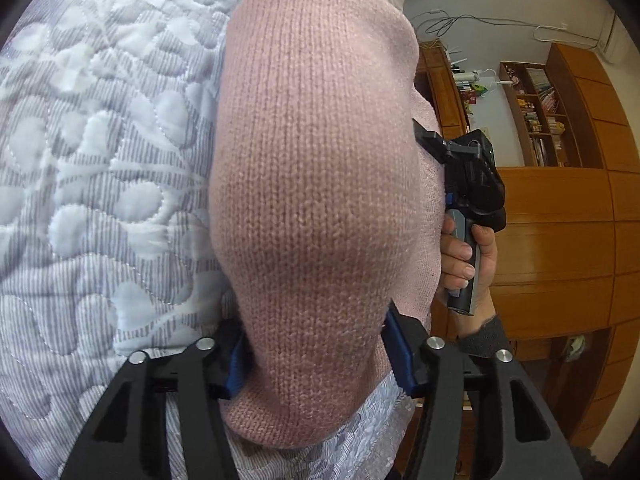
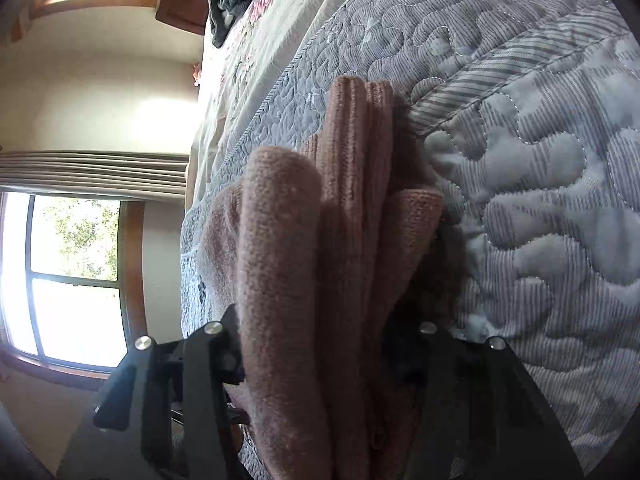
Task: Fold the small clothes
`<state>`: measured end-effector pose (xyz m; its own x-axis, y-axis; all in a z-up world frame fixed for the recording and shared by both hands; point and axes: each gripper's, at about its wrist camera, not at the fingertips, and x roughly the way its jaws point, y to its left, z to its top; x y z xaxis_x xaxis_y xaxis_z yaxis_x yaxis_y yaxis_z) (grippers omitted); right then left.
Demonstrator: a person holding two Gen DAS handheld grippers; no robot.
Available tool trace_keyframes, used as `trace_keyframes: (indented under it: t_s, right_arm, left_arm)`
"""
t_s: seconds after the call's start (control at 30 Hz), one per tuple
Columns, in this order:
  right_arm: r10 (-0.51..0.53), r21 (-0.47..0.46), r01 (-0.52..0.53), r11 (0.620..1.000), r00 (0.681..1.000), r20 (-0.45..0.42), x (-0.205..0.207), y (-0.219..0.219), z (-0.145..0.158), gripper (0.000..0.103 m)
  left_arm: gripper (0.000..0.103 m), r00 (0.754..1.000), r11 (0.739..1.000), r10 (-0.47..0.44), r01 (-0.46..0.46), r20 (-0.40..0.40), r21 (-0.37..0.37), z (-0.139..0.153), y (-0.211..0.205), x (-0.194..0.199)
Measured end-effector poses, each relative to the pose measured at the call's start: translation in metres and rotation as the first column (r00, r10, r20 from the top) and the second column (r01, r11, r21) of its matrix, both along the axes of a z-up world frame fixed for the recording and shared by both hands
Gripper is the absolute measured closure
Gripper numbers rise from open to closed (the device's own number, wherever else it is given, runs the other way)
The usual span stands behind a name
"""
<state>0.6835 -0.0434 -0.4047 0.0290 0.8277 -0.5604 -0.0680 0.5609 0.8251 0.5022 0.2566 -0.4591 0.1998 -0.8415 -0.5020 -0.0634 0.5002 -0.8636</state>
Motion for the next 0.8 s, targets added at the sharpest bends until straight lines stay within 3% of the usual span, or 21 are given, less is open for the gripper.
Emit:
trace_keyframes:
  t_s: [0.2, 0.43, 0.67, 0.8]
  right_arm:
    - [-0.056, 0.0, 0.056, 0.998, 0.998, 0.023, -0.012, -0.002, 0.015, 0.06]
    - [-0.071, 0.03, 0.07, 0.997, 0.997, 0.029, -0.04, 0.019, 0.046, 0.061]
    - [-0.006, 0.112, 0.006, 0.994, 1.0, 0.001, -0.106, 0.068, 0.055, 0.061]
    - [0.071, 0.138, -0.065, 0.988, 0.997, -0.039, -0.16, 0.11, 0.036, 0.061]
  left_arm:
    - [0.069, 1.0, 0.996, -0.009, 0.01, -0.003, 0.092, 0.029, -0.009, 0.003]
    - [0.073, 0.999, 0.992, -0.018, 0.013, 0.035, 0.126, 0.081, 0.005, -0.017]
    - [0.074, 0.998, 0.986, 0.019, -0.029, 0.067, 0.166, 0.116, 0.057, -0.1]
    - [0.074, 0.995, 0.983, 0.096, -0.1, 0.032, 0.156, 0.109, 0.099, -0.171]
